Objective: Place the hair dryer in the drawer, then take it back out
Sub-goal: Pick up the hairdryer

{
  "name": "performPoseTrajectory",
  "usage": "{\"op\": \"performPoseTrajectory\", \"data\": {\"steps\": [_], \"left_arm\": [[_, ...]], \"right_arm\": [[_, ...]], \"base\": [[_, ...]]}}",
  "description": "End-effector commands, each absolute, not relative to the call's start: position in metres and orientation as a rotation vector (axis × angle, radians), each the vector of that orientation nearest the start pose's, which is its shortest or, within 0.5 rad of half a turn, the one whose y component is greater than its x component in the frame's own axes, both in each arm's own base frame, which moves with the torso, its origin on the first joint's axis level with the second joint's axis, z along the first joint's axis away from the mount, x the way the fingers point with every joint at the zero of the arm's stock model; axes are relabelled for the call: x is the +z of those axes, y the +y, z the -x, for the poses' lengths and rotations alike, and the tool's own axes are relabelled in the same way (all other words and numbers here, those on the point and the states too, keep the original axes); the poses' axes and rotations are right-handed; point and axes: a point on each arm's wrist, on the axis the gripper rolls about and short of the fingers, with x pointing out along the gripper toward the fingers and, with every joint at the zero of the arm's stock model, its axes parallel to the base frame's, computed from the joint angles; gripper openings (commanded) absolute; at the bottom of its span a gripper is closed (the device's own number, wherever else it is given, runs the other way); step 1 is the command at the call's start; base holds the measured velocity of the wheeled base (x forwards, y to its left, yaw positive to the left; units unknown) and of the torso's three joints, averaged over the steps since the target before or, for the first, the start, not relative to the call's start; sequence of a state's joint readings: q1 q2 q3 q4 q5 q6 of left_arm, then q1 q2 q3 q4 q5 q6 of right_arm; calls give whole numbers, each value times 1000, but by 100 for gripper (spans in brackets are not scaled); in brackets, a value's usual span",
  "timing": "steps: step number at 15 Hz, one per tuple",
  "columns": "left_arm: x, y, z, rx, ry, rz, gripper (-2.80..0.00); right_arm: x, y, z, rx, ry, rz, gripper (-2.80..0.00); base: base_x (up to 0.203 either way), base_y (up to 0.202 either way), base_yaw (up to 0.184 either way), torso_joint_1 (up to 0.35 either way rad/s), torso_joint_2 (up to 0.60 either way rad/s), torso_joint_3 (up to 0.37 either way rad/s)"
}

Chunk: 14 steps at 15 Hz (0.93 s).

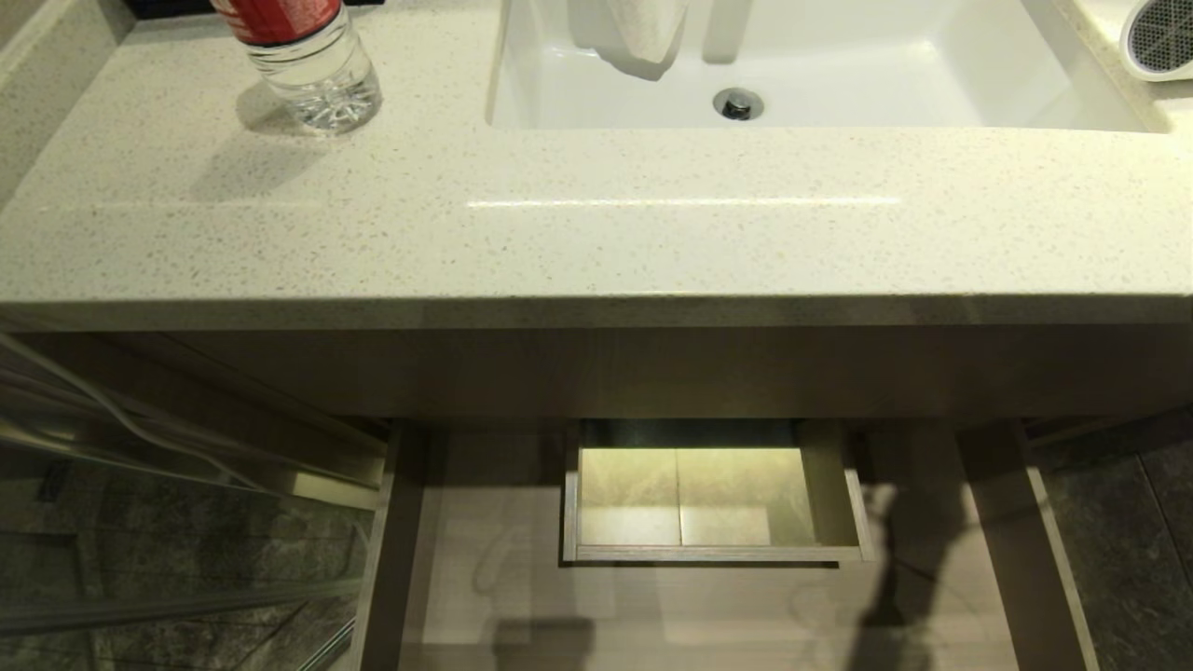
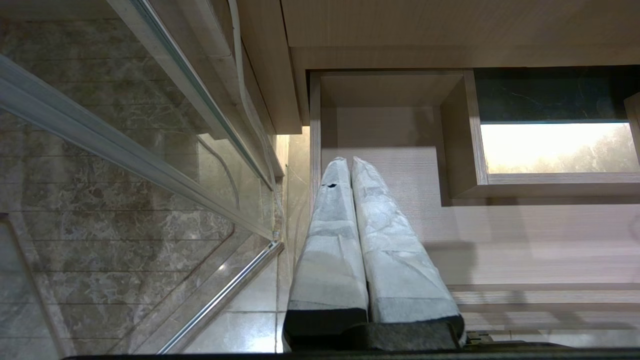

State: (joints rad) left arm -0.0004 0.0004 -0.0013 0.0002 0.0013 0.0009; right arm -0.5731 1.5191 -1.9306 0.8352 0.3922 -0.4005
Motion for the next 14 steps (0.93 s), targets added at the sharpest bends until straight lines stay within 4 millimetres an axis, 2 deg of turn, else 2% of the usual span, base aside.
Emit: {"op": "performPoseTrajectory", "data": {"steps": [1, 2, 9, 14], "left_arm": [[76, 0, 23, 2, -2, -1, -280], [76, 0, 23, 2, -2, -2, -280], [76, 0, 23, 2, -1, -2, -280], [76, 0, 23, 1, -1, -2, -280]], "right_arm": [[398, -108, -176, -86, 385, 194, -195], [399, -109, -176, -74, 376, 192, -280], [395, -109, -174, -66, 397, 175, -280], [405, -105, -167, -78, 349, 207, -280]], "base": [[0, 0, 0, 0, 0, 0], [0, 0, 0, 0, 0, 0], [0, 0, 0, 0, 0, 0], [0, 0, 0, 0, 0, 0]]}}
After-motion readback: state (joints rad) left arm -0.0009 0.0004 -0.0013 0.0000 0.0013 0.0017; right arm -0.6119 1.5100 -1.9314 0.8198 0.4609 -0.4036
